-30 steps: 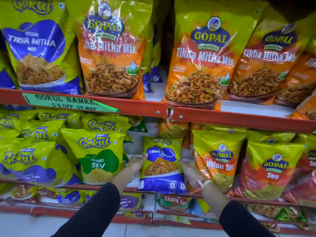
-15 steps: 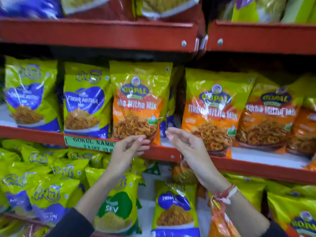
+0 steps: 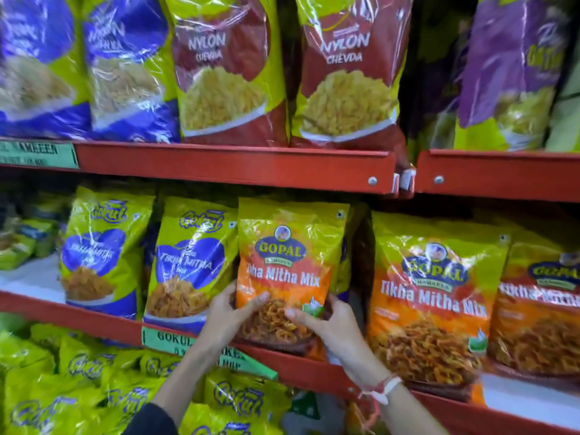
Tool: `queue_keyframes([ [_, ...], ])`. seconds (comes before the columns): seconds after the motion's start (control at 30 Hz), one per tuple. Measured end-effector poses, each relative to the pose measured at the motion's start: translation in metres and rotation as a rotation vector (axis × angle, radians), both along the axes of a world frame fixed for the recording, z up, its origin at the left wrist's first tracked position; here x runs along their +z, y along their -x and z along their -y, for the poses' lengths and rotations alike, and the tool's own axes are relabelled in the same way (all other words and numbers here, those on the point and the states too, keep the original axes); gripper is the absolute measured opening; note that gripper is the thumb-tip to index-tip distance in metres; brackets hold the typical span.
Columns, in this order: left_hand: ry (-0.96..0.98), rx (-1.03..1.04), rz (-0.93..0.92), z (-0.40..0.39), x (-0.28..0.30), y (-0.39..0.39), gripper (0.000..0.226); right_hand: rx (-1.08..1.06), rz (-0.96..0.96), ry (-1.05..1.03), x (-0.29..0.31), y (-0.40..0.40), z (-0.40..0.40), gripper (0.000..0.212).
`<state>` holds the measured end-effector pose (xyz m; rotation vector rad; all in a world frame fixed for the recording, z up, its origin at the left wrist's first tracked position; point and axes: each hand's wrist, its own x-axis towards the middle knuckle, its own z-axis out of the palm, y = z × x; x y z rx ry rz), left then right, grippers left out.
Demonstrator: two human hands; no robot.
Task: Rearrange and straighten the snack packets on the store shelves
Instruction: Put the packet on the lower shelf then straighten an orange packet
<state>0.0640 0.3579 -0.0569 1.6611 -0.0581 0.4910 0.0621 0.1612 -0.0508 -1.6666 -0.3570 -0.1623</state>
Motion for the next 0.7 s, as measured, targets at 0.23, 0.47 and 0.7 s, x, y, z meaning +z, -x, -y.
queue_keyframes([
  [0.23, 0.060, -0.047, 0.146, 0.007, 0.015, 0.027, 0.043, -0.053, 0.111, -0.045, 0.010, 0.025, 0.007, 0.061],
  [0.47, 0.057, -0.090, 0.155, 0.017, 0.028, 0.077, 0.044, -0.037, 0.109, -0.101, 0.019, 0.074, 0.014, 0.052],
  [0.7, 0.093, -0.140, 0.100, 0.038, 0.017, 0.129, 0.041, -0.056, 0.077, -0.114, 0.006, 0.125, 0.038, 0.049],
])
